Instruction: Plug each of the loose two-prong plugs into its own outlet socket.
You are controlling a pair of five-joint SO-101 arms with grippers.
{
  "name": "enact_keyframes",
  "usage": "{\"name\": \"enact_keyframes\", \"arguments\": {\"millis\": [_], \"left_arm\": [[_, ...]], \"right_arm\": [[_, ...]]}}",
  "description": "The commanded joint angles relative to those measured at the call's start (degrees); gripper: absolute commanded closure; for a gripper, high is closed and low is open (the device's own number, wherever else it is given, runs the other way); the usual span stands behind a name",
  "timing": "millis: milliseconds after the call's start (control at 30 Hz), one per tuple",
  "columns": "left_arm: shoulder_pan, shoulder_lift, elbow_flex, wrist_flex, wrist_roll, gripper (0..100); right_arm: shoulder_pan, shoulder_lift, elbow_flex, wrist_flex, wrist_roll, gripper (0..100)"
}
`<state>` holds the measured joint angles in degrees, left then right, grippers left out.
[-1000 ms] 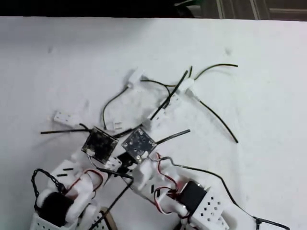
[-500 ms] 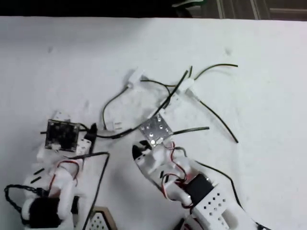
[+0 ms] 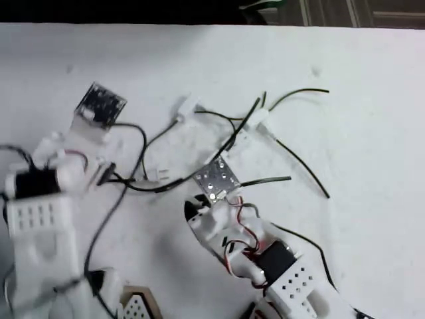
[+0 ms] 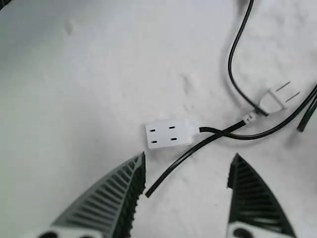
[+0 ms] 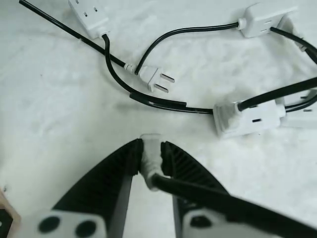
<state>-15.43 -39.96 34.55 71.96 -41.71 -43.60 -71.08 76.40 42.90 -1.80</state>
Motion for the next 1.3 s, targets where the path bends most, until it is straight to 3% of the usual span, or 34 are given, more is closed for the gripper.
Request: {"name": "enact_keyframes", "arguments": {"millis": [0, 167, 267, 533, 1067, 1267], "left_arm": [[-4.35, 12.7, -10.2, 0.0, -16.97, 69], [-8.22, 22.2, -15.21, -0.18, -37.19, 68], [-8.57, 26.95, -16.7, -0.44, -43.6, 69], [-8.31, 41.45, -17.05, -14.59, -44.31, 69], [-7.69, 58.15, -17.05, -27.96, -47.12, 69], [-6.46, 59.03, -17.05, -27.78, -43.25, 82]], "right_arm": [[0.4, -0.57, 0.18, -0.04, 0.62, 98.1], [0.31, -0.57, 0.44, -0.22, 0.62, 98.1], [0.31, -0.57, 0.44, -0.22, 0.62, 98.1], [0.31, -0.57, 0.53, -0.13, 0.62, 98.1], [0.22, -0.57, 0.53, -0.04, 0.62, 98.1], [0.22, -0.57, 0.53, -0.04, 0.62, 98.1]]}}
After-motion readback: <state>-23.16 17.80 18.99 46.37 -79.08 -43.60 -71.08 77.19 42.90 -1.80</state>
